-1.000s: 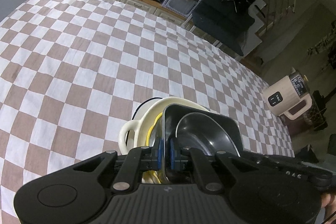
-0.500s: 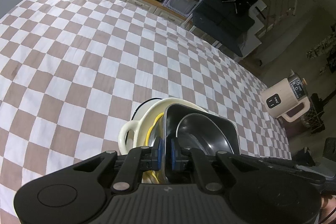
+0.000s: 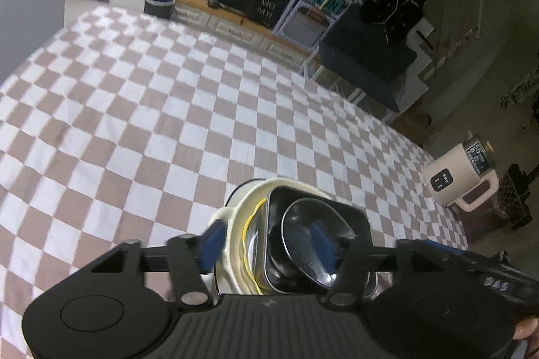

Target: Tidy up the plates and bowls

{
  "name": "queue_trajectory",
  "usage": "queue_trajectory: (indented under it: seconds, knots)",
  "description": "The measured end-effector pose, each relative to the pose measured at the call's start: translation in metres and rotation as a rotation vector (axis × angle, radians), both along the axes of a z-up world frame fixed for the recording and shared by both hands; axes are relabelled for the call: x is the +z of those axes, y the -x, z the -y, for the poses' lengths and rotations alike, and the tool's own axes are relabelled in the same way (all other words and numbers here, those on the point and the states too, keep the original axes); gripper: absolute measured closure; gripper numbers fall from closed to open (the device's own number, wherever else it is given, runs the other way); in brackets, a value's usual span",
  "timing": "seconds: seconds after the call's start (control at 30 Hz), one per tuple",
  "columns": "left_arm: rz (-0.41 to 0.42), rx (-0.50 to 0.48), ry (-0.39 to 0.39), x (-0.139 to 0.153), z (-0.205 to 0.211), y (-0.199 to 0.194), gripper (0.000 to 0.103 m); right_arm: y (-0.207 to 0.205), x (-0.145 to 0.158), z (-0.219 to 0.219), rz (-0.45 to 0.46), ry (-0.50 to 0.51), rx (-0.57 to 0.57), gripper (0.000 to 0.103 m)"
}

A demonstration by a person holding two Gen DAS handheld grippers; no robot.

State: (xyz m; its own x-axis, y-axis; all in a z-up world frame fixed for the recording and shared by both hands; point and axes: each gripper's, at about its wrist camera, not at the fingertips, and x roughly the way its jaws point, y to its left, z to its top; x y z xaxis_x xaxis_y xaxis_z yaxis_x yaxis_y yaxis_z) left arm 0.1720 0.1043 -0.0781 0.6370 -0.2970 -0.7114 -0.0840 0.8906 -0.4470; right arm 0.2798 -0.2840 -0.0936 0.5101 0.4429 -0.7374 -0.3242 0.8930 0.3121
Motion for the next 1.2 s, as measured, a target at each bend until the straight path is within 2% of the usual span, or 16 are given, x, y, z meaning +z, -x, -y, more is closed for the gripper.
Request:
queue_trajectory:
  seconds: [0.07,0.1,0.23,0.3,0.47,0.6,0.77,0.9,1.1,1.2]
  knots:
    - [0.033,0.003,-0.012,0.01,0.001,0.009,0.025,0.007,0.01,0.005,0.038,-0.016,-0.017,0.026]
    - [0.047,0.004,-0.017,0.015,0.002,0.013,0.023,0.011,0.016,0.008,0.062,-0.018,-0.026,0.023]
    - [0.118,0.008,-0.071,0.035,0.008,0.033,0.005,0.027,0.036,0.017,0.153,-0.029,-0.05,0.006]
    - [0.157,0.003,-0.098,0.047,0.013,0.043,0.0,0.037,0.045,0.021,0.189,-0.03,-0.054,0.001]
    - [0.214,-0.014,-0.141,0.068,0.024,0.067,0.0,0.062,0.062,0.026,0.254,-0.036,-0.06,0.001]
    - [0.297,-0.021,-0.191,0.086,0.033,0.092,0.0,0.087,0.073,0.027,0.32,-0.037,-0.071,0.0]
    - [0.36,-0.02,-0.236,0.096,0.04,0.12,0.0,0.122,0.083,0.024,0.39,-0.017,-0.076,0.0]
    - [0.396,-0.036,-0.275,0.099,0.046,0.141,0.0,0.149,0.084,0.02,0.465,-0.007,-0.07,0.0]
    - [0.428,-0.013,-0.353,0.09,0.053,0.168,0.0,0.175,0.077,0.026,0.487,-0.04,-0.083,0.0]
    - [0.428,-0.014,-0.392,0.082,0.053,0.176,0.0,0.185,0.071,0.024,0.492,0.008,-0.092,0.0]
